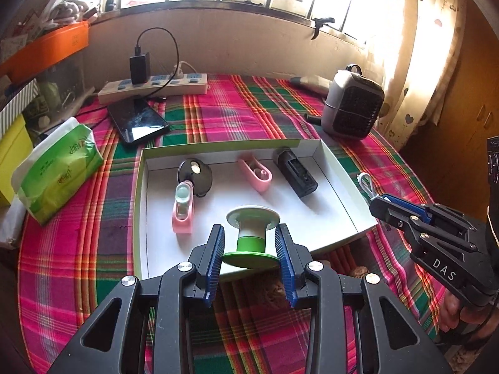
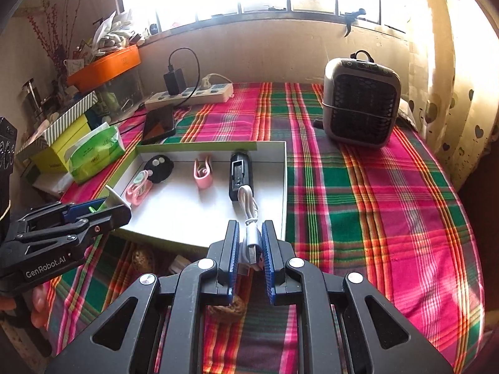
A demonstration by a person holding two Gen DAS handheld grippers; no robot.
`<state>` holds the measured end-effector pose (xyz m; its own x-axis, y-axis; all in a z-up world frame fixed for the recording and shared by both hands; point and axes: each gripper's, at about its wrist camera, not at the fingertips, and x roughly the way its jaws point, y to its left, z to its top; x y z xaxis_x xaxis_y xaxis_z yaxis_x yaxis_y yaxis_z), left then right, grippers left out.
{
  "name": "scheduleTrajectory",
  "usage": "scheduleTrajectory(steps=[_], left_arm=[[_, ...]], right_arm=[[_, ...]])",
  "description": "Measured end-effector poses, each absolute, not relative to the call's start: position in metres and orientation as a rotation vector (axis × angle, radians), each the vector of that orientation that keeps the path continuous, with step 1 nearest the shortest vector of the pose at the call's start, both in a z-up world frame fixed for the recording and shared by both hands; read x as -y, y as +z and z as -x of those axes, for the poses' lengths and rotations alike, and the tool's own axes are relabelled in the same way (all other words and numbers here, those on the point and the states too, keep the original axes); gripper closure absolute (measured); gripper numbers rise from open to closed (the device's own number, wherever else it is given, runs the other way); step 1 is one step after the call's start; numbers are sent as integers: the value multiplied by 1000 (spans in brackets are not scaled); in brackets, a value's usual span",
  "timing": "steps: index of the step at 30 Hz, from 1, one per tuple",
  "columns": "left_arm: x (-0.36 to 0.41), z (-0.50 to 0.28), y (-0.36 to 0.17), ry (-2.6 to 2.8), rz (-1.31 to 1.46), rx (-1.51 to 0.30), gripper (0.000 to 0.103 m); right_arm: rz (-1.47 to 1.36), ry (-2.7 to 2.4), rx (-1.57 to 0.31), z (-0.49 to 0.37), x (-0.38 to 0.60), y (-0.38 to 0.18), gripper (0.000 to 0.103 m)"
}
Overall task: Organize objects
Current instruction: 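Lift and carry the spool and cable over the white box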
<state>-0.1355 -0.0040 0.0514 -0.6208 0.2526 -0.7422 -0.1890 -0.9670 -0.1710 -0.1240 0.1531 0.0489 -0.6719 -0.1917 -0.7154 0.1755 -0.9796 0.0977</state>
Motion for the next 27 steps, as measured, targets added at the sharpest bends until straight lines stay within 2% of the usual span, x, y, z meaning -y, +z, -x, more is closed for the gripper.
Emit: scheduleTrajectory(steps=[27], left_arm=[[3, 215, 27, 2602, 1343, 83, 72]], right_arm=[[-1309, -2671, -55, 221, -145, 22, 87]])
